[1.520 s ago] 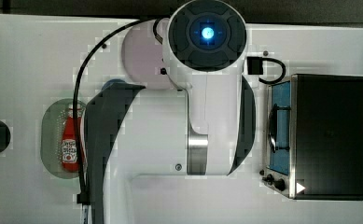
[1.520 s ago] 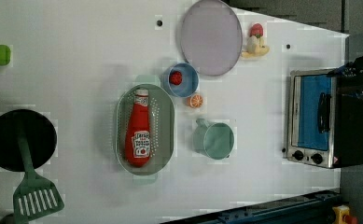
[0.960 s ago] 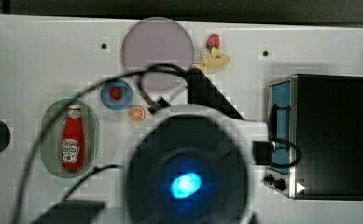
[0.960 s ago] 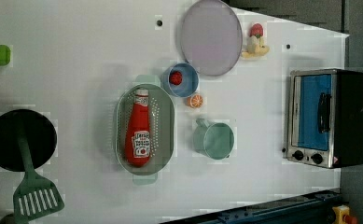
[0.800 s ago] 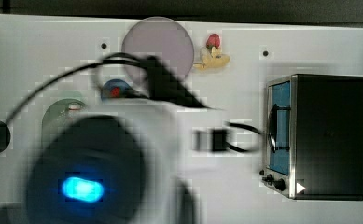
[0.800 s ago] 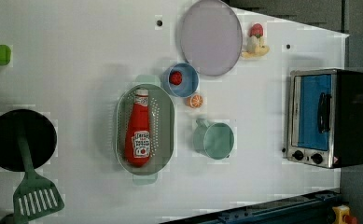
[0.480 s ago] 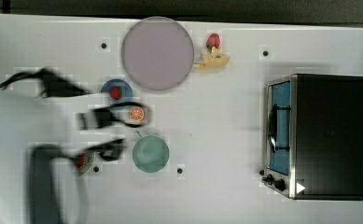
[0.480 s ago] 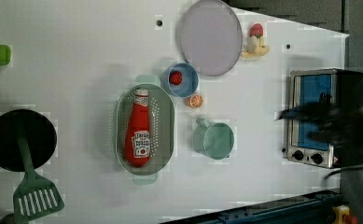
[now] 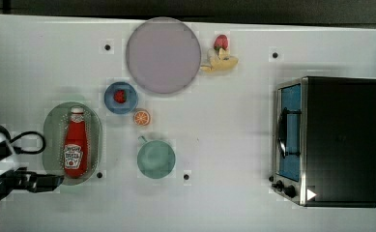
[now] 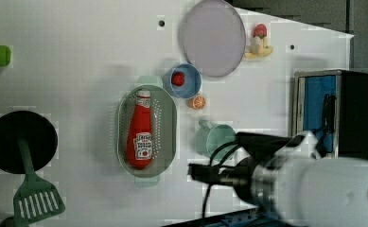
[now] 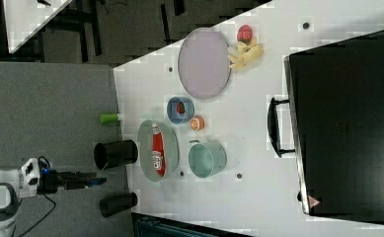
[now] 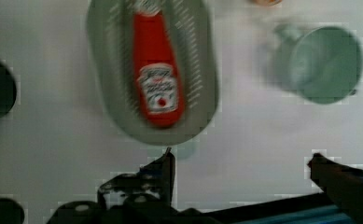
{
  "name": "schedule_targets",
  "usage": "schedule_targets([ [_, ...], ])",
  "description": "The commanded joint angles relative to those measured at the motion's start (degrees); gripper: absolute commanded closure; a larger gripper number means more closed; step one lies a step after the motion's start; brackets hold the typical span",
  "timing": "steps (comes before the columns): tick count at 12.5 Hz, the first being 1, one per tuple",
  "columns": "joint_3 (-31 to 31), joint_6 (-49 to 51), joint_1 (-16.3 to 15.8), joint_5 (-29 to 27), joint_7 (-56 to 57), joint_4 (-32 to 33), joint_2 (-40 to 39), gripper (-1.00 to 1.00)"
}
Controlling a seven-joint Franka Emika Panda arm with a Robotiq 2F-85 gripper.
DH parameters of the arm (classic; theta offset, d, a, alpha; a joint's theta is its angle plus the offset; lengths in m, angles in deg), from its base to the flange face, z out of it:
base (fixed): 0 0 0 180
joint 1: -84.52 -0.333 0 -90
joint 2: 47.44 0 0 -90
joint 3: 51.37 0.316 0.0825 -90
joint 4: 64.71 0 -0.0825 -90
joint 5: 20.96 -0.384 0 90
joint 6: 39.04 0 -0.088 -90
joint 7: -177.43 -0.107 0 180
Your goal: Pick ketchup from strainer and place it on the table
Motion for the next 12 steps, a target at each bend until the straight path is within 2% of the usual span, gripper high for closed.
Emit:
schedule_targets([
  [1, 1.43, -8.05, 1.73, -0.23, -2.28, 4.95, -0.53, -1.0],
  [4, 2.95, -21.52, 1.7, 0.47, -2.28, 12.98, -3.67, -1.0],
  [7, 2.71, -33.3, 1.65, 6.16, -2.28, 18.92, -7.9, -1.0],
  [12, 1.59, -42.72, 1.64, 13.96, -2.4, 20.52, -18.09, -1.0],
])
